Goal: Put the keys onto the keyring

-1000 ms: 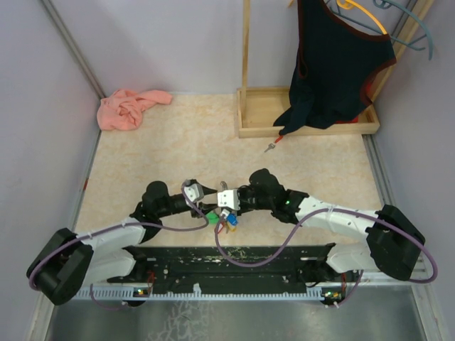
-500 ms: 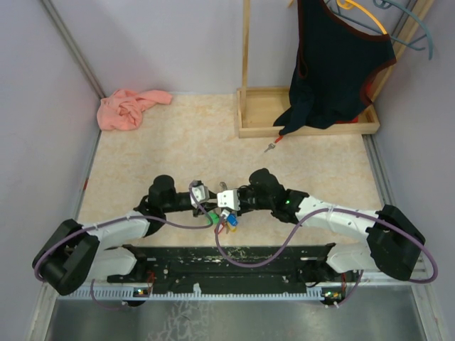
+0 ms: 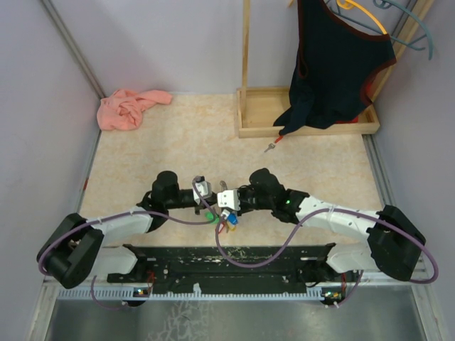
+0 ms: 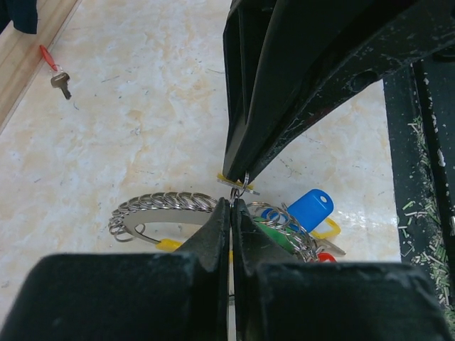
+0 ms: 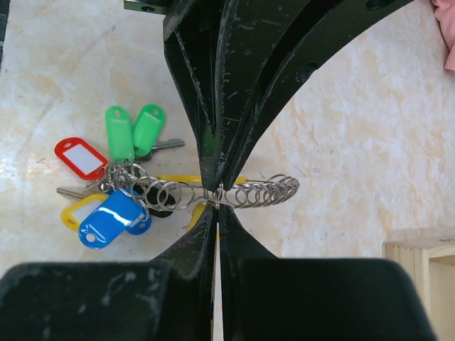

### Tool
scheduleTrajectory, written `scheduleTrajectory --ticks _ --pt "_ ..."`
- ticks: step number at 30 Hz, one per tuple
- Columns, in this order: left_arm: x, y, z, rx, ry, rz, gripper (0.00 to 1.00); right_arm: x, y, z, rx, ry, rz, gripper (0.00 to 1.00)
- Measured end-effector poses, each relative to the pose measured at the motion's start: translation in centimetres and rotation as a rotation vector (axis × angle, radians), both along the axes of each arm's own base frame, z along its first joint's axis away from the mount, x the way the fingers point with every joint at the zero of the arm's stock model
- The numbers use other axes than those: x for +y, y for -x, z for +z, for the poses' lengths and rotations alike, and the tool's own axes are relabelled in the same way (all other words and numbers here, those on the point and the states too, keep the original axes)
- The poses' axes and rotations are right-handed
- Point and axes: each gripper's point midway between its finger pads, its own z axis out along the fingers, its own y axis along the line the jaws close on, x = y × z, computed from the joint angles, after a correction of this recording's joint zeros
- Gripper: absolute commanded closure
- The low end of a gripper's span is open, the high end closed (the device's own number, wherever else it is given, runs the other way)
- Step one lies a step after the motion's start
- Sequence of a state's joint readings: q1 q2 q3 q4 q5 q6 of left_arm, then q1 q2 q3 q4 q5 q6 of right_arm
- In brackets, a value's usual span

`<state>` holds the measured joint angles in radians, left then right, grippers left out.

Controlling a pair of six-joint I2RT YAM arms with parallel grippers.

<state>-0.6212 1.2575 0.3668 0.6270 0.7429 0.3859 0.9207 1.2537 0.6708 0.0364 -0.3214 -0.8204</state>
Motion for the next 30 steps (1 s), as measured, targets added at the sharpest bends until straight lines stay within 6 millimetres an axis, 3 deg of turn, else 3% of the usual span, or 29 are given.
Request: scheduleTrajectory --ticks 9,18,30 --pt "0.0 -1.3 1.2 0.091 0.060 0.113 1.00 -0.2 -0.8 1.1 -0.030 -0.010 -0.040 1.00" --pt "-0.8 -2.6 4.0 0.164 0.142 0.170 1.00 -1.1 -1.9 3.4 -0.054 -0.065 -0.110 1.00" --pt "-0.7 -2.5 7.8 0.234 0.266 0.218 1.00 -1.1 -1.7 5.4 -0.035 -0.142 -0.140 1.00"
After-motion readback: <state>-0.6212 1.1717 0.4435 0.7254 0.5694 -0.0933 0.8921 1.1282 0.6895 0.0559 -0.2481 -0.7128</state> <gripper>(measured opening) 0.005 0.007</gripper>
